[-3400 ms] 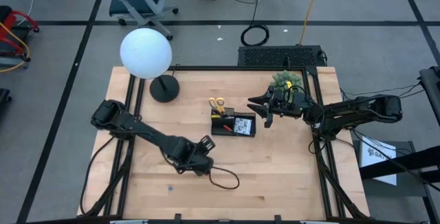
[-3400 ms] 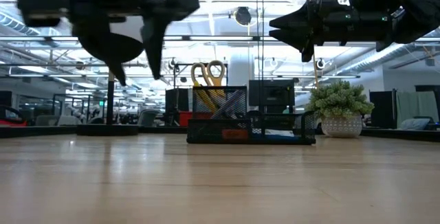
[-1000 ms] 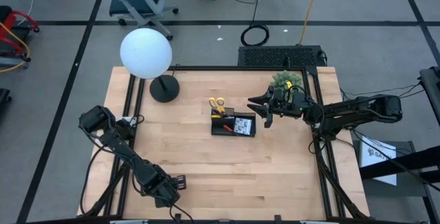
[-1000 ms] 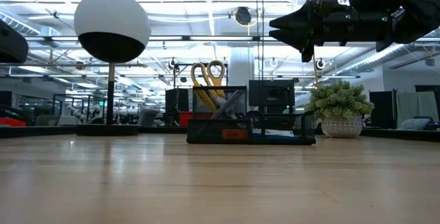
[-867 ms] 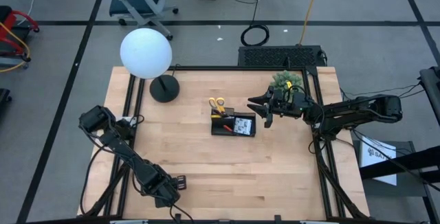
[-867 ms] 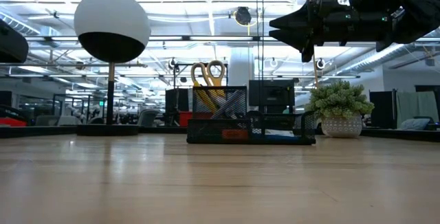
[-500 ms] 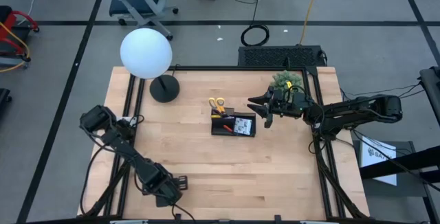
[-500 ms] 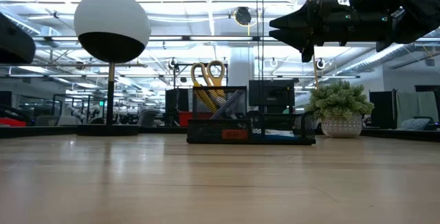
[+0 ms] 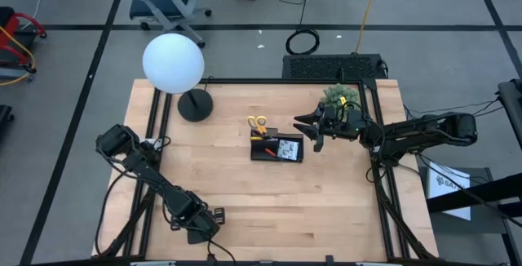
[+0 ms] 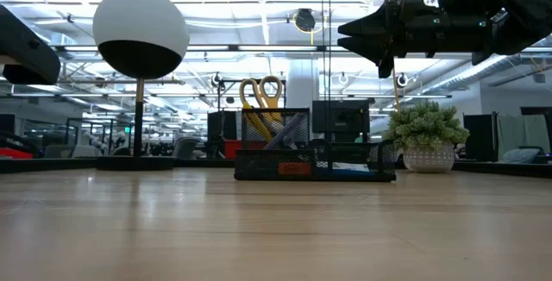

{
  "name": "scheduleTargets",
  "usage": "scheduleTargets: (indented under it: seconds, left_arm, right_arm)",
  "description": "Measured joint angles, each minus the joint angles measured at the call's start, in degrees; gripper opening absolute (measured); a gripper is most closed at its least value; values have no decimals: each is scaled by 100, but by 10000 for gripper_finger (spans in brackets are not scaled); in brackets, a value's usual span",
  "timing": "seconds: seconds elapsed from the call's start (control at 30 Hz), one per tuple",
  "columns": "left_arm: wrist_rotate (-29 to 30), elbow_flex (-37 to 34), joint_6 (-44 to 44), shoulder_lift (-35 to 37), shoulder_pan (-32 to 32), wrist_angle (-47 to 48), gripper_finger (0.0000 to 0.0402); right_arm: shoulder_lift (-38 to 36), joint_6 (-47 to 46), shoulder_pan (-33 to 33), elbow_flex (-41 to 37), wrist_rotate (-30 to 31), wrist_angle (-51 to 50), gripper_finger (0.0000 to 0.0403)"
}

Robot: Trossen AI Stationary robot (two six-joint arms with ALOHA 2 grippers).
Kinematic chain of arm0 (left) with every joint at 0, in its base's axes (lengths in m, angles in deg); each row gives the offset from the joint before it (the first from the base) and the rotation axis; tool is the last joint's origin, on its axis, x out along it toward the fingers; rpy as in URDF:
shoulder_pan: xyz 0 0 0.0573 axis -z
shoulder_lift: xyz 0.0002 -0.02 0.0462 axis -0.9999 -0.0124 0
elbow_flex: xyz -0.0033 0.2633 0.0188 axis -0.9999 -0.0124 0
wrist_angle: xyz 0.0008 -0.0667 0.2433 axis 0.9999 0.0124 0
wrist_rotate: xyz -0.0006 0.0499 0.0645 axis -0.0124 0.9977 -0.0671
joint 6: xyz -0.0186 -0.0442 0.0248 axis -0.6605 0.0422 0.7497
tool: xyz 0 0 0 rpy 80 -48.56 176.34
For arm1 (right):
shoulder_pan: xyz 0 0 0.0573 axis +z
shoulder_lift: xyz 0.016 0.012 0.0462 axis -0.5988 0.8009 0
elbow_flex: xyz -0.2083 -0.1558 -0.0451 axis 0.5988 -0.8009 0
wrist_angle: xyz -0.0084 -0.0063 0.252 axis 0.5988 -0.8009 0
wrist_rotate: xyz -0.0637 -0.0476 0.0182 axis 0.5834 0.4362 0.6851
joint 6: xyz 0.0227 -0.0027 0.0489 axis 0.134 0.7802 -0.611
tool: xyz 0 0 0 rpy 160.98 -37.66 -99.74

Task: Pick and place office supplies into organizer
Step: Put the blue binder clip into the bottom left compartment of the black desk organizer

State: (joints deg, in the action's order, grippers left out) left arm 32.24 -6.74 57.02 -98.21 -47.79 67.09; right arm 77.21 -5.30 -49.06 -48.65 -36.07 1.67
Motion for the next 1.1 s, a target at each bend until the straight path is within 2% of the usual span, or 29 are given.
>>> scheduleTargets:
  seconds: [0.23,0.8,1.1]
  left_arm:
    - [5,0,7,0,0,0,71]
    - [146,2,-63,2,11,-54,68]
    - [626,110,-44,-12,3,-90,67]
  right_arm:
    - [0,0,0,0,1,-2,130]
    - [0,-2,0,0,0,0,130]
    - [0,0,0,0,0,-2,130]
